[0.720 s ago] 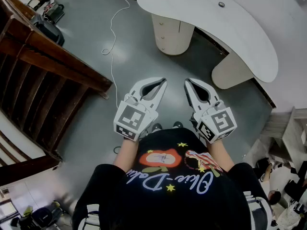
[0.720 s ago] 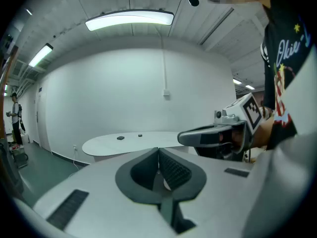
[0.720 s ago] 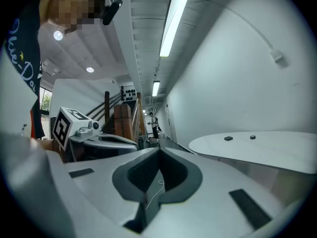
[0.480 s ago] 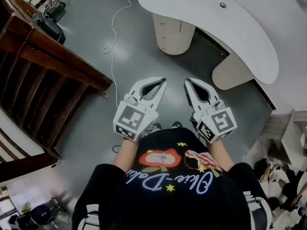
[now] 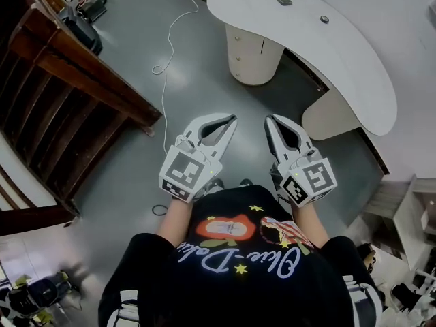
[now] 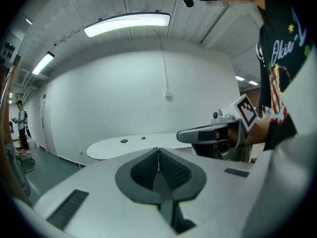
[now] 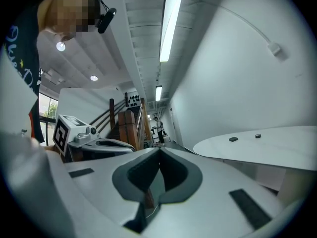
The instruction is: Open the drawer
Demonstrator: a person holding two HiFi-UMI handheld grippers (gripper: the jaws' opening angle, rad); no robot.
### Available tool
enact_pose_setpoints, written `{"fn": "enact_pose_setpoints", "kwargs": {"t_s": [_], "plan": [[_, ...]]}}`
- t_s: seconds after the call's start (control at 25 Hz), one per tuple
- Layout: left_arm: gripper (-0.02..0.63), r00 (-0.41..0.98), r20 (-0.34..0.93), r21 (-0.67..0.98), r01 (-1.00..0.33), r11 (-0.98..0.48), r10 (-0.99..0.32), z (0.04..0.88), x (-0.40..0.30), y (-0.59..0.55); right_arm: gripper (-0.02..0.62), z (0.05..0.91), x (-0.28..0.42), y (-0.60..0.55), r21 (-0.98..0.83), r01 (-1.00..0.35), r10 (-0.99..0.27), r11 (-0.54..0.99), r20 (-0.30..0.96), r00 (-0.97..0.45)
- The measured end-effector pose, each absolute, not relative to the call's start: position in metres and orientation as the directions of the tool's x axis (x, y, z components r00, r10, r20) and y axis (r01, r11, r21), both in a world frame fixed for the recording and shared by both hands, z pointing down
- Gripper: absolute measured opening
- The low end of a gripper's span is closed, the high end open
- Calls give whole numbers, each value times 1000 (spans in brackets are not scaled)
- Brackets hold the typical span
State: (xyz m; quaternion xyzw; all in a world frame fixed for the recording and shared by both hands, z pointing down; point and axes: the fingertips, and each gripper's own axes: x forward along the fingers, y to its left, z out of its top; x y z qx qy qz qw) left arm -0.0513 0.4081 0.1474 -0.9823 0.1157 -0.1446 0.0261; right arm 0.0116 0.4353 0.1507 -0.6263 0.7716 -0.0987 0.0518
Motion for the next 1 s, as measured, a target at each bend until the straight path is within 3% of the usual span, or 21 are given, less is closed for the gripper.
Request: {"fn": "enact_pose_setpoints", "kwargs": {"t_s": [0.56,1.0], "plan": [[5,877,307,-111,-353,-929,-370,153,-64,425,0,173,19,457,-276,-919,-951,282,49,-307],[6,890,271,-72,-361,-930,-367,156,-62,387,2,183,30,435,-268,-932,-956,245,91,-278]]}}
